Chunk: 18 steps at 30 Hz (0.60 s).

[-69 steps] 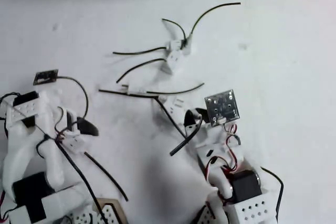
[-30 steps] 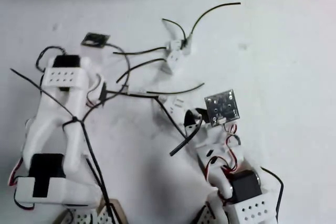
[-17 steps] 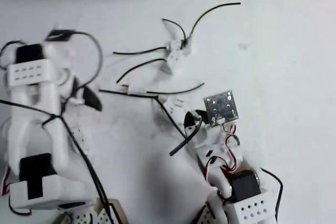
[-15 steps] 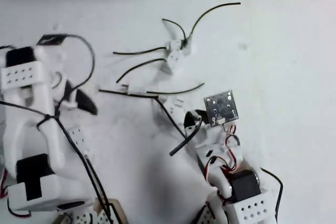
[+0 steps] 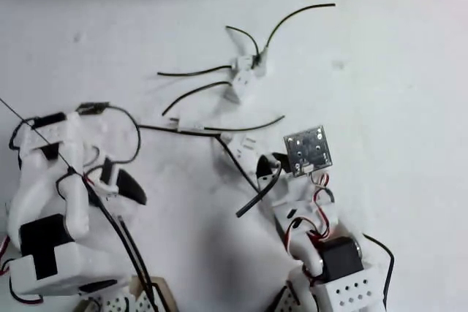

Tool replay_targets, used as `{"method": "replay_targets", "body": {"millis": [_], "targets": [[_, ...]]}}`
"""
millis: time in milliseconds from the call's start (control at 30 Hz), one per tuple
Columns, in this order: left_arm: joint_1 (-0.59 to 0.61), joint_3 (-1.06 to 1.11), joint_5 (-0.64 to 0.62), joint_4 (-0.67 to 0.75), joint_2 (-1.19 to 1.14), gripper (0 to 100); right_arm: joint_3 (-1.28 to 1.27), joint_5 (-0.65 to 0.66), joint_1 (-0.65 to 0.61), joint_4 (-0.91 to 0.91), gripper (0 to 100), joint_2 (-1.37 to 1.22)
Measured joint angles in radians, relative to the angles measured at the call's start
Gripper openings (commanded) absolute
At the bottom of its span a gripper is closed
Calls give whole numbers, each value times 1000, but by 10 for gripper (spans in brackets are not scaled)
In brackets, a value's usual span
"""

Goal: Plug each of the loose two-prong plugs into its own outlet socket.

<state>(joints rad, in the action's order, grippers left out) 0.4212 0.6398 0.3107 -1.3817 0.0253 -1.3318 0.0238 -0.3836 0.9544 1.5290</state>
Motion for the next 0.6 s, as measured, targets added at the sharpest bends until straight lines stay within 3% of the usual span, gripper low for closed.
{"method": "replay_targets", "body": {"millis": [233,600], "targets": [[-3,94,-34,172,-5,144,0,0,0,0,17,0],[-87,-18,-41,216,-6,23,0,0,0,0,17,0]]}}
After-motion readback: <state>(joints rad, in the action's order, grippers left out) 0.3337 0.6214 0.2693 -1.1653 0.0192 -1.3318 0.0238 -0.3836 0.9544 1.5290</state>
